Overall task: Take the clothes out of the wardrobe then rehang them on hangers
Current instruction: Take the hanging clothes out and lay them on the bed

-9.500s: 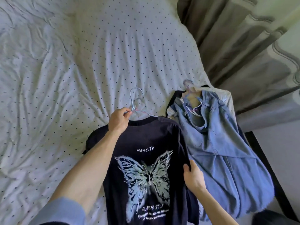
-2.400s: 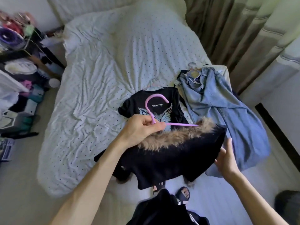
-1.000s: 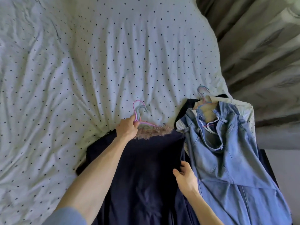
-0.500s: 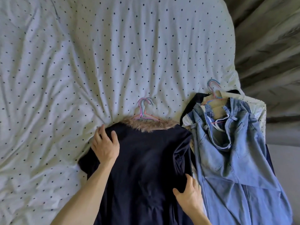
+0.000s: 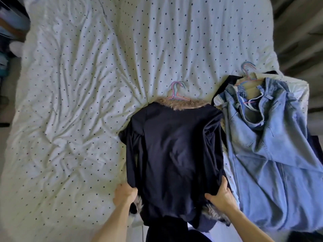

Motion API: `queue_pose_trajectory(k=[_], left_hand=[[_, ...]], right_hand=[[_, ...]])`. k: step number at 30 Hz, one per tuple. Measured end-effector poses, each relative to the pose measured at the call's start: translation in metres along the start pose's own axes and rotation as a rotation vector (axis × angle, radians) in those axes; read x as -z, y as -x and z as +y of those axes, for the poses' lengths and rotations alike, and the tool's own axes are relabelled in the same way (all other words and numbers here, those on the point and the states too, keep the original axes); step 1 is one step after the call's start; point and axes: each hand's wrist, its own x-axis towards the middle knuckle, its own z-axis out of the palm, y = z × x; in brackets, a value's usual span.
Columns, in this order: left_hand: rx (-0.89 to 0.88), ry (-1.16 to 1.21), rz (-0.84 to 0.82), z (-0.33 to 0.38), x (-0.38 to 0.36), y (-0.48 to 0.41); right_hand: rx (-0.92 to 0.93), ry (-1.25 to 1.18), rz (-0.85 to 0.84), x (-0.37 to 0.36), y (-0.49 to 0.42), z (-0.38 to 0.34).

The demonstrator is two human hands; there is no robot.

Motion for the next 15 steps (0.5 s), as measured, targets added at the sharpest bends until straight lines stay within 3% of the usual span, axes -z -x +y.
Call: queue_pose_trajectory(k=[2,9,12,15], left_hand=[[-0.047,0.150,-0.065,-0.005,0.001,0.019],[-0.233,0.445,-0.020,0.000,-0.020,0.088],[-0.283,0.305,-0.102,0.006,-0.042,0.111],[-0.284,0.010,-0.183,0.012,-0.058,0.127]], right_hand=[[0.003,0.022,-0.026,-0.006,0.007,0.018],[0.111,0.103,-0.104,-0.035,0.038,0.078],[0.142,0.109,-0.110,-0.047,0.055,0.093],[0.166,0.031,-0.089,-0.054,0.077,0.099]])
